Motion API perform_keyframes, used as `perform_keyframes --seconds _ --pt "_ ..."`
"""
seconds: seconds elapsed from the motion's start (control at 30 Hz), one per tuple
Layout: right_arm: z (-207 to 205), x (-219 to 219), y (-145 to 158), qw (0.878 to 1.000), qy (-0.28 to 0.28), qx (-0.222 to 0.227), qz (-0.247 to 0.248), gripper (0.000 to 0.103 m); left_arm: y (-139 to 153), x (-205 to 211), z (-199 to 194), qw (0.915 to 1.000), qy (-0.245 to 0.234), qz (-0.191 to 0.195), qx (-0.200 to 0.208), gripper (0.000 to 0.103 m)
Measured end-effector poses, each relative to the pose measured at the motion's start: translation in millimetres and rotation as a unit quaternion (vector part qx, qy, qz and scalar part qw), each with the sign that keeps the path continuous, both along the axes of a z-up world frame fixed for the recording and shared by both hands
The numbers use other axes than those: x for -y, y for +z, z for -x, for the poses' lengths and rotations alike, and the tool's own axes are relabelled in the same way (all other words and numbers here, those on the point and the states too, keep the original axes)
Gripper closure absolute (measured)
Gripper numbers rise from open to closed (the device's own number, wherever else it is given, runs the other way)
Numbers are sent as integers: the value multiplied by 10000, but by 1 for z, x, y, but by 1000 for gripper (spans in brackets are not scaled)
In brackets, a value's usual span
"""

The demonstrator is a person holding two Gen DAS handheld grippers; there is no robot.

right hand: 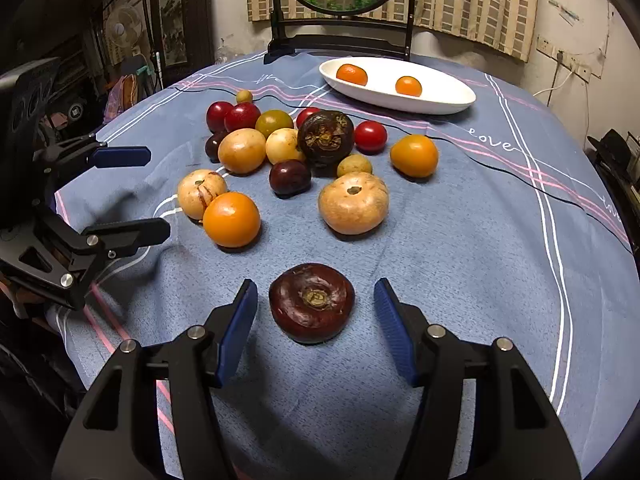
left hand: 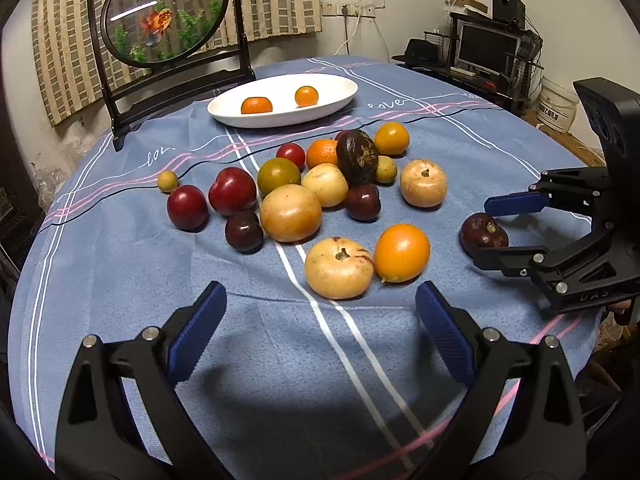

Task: Organize fruits
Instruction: 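Grasp a dark purple plum with the right gripper while the left gripper grasps a pale yellow fruit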

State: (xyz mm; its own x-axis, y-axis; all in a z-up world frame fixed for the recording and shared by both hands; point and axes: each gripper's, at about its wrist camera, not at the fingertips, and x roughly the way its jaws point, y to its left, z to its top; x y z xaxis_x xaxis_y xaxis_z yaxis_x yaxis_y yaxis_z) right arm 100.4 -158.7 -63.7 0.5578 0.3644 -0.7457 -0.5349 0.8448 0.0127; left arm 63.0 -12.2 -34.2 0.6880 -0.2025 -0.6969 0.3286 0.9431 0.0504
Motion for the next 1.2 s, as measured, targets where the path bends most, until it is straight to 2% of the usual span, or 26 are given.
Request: perform_keyframes --seconds 0.33,0.47,0.53,0.7,0.87,1.0,1.2 --pt "-2 -5 -5 9998 50 -96 149 58 -1 -1 -4 10000 17 0 -84 6" --pt "-3 2 -4 9999 -17 -116 -86 59 -3 -3 -10 9996 -5 126 -245 7" --pt "-4 8 -3 9996 -99 -155 -230 59 -3 -6 -15 9992 -18 246 -313 10" --pt "-5 14 -2 9987 -136 -214 -432 59 -6 -3 -21 9987 -171 256 -415 27" --pt "-5 18 -2 9981 -162 -252 -545 59 -6 -3 -26 9984 -172 293 -444 36" --pt "-6 20 -2 9977 -167 -271 -592 59 -9 -6 -33 9969 -212 449 -616 47" --pt "-5 20 -1 9975 -181 -281 -615 59 -11 -9 -39 9943 -297 667 -780 51"
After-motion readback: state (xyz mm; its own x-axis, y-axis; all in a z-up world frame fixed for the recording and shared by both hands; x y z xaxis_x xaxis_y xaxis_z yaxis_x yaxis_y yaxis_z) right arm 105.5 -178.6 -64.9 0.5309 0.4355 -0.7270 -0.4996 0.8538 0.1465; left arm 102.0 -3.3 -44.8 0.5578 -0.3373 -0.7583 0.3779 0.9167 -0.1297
